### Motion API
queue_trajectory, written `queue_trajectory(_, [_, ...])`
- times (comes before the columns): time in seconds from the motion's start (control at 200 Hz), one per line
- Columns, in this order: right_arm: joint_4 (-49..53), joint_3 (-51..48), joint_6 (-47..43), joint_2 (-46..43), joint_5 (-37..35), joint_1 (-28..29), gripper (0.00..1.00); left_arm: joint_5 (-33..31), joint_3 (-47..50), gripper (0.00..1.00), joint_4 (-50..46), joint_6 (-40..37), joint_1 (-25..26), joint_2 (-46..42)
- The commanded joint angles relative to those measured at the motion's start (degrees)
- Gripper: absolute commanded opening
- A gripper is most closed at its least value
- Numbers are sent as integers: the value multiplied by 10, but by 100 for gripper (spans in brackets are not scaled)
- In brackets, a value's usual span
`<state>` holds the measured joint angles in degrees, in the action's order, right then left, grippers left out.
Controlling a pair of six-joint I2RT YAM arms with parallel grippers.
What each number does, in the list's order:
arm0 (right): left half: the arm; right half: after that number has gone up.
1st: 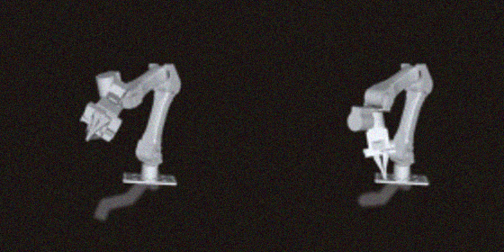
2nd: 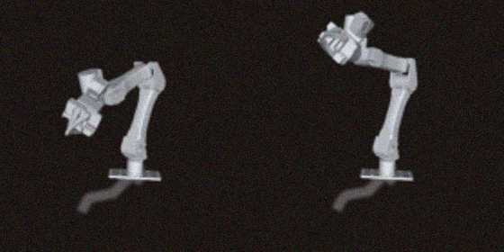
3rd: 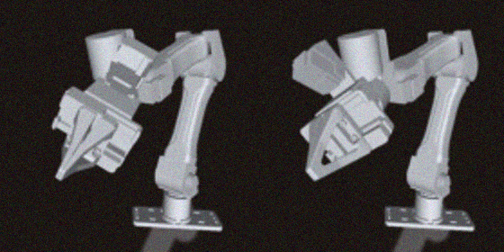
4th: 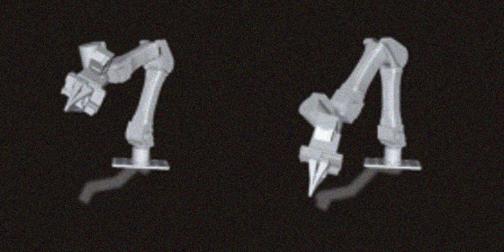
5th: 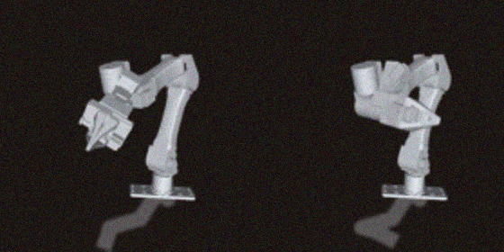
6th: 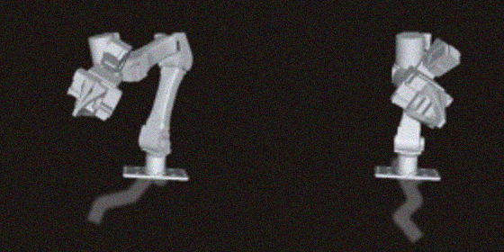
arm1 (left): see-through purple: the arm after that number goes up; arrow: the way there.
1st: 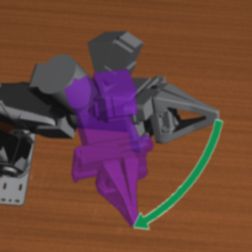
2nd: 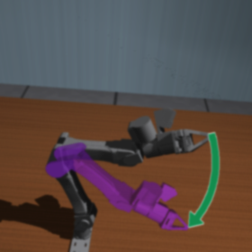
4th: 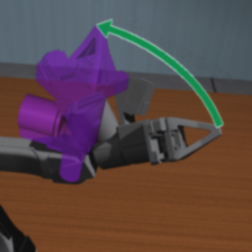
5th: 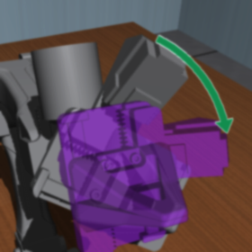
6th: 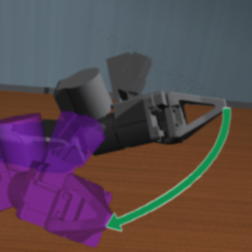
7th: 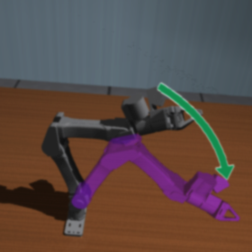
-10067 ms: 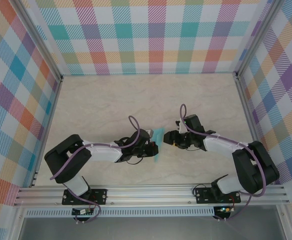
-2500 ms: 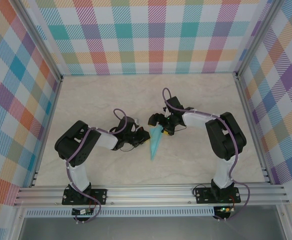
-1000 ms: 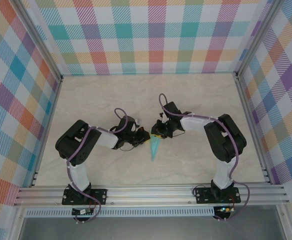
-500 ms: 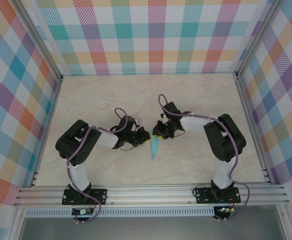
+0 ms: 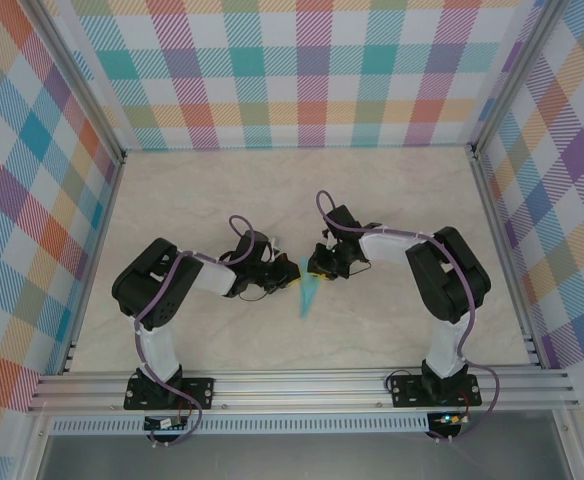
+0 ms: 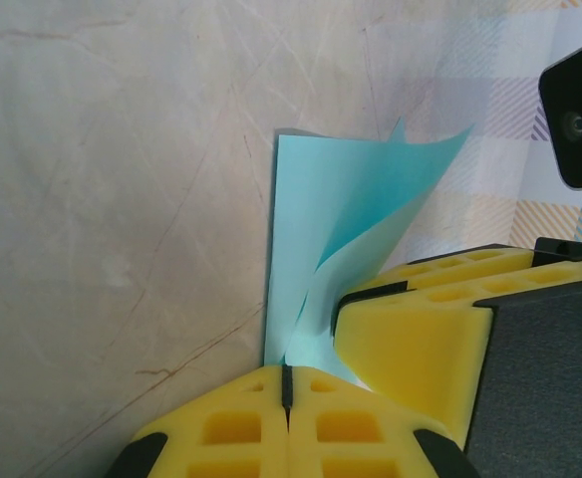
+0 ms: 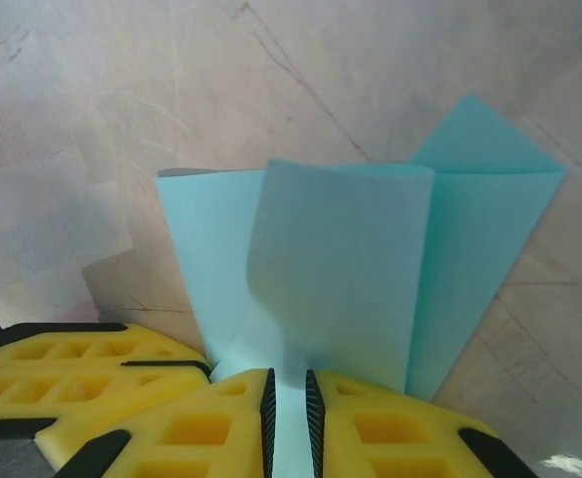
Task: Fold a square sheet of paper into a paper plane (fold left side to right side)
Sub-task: Fold the wing for the fifth time at the center of the table.
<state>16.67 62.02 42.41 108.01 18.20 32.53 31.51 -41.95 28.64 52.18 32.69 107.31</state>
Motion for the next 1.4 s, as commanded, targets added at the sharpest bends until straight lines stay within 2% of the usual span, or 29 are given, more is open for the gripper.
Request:
queue_trajectory(0.0, [38, -14, -2, 20, -28, 3, 18, -49, -1, 0, -15, -17, -3, 33])
queue_trajectory(0.085, [43, -19, -1, 20, -35, 3, 16, -51, 2, 0, -16, -17, -3, 21])
queue_trajectory(0.25, [52, -21, -5, 18, -46, 3, 15, -61, 10, 9, -49, -33, -6, -31])
queue_trajectory(0.39, [48, -23, -4, 17, -46, 3, 15, -68, 29, 21, -82, -45, -10, -92])
queue_trajectory(0.465, [46, -23, -4, 16, -47, 3, 15, -61, 45, 23, -90, -47, -10, -124])
queue_trajectory(0.655, [43, -25, -5, 14, -44, 3, 15, -4, 78, 16, -75, -44, 7, -181])
queue_trajectory(0.835, [43, -25, -6, 13, -44, 2, 15, 35, 56, 11, -66, -35, 54, -194])
queue_trajectory(0.975, [44, -23, -7, 13, -44, 3, 15, 29, 33, 9, -77, -42, 79, -177])
queue_trajectory(1.185, [47, -23, -8, 12, -44, 3, 15, 29, 27, 8, -45, -31, 87, -120])
queue_trajectory(1.395, [48, -23, -9, 12, -45, 3, 15, 13, 21, 8, -65, -44, 95, -100])
